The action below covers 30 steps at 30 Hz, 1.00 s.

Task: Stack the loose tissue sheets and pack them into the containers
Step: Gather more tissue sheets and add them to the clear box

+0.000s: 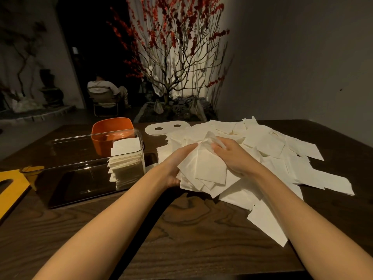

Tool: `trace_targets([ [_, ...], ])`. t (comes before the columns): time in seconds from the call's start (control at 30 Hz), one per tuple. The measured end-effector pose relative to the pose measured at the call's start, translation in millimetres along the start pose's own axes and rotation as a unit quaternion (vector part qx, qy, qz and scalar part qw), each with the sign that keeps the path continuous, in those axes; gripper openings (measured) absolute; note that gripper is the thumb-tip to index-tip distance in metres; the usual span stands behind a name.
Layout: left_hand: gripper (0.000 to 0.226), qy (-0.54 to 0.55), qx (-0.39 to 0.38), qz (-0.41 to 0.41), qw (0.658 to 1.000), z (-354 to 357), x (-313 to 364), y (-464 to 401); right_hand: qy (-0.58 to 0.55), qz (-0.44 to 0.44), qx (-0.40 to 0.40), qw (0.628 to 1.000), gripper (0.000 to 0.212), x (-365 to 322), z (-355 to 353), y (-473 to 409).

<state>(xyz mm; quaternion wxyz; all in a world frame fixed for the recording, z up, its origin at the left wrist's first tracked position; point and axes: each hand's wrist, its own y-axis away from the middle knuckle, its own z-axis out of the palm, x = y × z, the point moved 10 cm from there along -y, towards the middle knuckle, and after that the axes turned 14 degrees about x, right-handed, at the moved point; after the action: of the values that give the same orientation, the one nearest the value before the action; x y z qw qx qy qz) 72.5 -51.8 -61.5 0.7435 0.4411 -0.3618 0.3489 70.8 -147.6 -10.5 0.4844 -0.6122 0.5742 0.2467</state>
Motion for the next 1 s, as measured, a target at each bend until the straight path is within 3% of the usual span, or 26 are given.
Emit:
trace_targets([
  [0.07, 0.023, -0.083, 0.068, 0.085, 0.991, -12.8, 12.7, -4.7, -0.002, 0.021, 0.006, 1.000, 0.028, 4.9, -3.2, -0.3],
  [0.13, 0.025, -0.178, 0.165, 0.188, 0.952, -27.5, 30.5, -6.5, 0.013, 0.057, 0.011, 0.998, 0.031, 14.4, -5.2, -1.5],
  [0.2, 0.024, -0.231, 0.207, 0.288, 0.906, -26.3, 49.1, 0.5, 0.020, 0.113, 0.017, 0.993, 0.035, 24.8, -8.3, -1.0],
  [0.3, 0.019, -0.300, 0.238, 0.386, 0.839, -19.1, 65.0, 10.2, -0.061, 0.214, -0.013, 0.975, 0.046, 35.3, -3.3, 3.8],
  [0.4, 0.010, -0.315, 0.259, 0.436, 0.803, -16.8, 69.6, 20.7, -0.091, 0.231, -0.002, 0.969, 0.033, 35.7, -4.5, 4.7],
  [0.53, 0.006, -0.339, 0.289, 0.521, 0.728, -12.5, 77.3, 39.3, -0.133, 0.257, 0.045, 0.956, 0.021, 43.7, -6.7, 3.9],
  [0.63, 0.030, -0.378, 0.270, 0.583, 0.667, 1.3, 78.6, 52.2, -0.151, 0.261, 0.049, 0.952, 0.015, 43.4, -1.5, 3.9],
  [0.73, 0.049, -0.419, 0.208, 0.577, 0.670, 17.9, 68.1, 48.2, -0.171, 0.253, 0.047, 0.951, 0.017, 41.1, 5.6, 3.9],
  [0.83, 0.043, -0.504, 0.195, 0.520, 0.661, 22.1, 50.3, 28.9, -0.185, 0.256, 0.033, 0.948, 0.011, 38.4, 12.5, 6.9],
  [0.93, 0.040, -0.489, 0.172, 0.471, 0.714, 17.1, 43.2, 16.2, -0.243, 0.270, 0.035, 0.931, 0.012, 34.9, 13.0, 8.9],
  [1.0, 0.053, -0.471, 0.145, 0.451, 0.744, 19.3, 40.8, 13.7, -0.284, 0.285, 0.040, 0.915, 0.017, 32.9, 10.5, 10.2],
])
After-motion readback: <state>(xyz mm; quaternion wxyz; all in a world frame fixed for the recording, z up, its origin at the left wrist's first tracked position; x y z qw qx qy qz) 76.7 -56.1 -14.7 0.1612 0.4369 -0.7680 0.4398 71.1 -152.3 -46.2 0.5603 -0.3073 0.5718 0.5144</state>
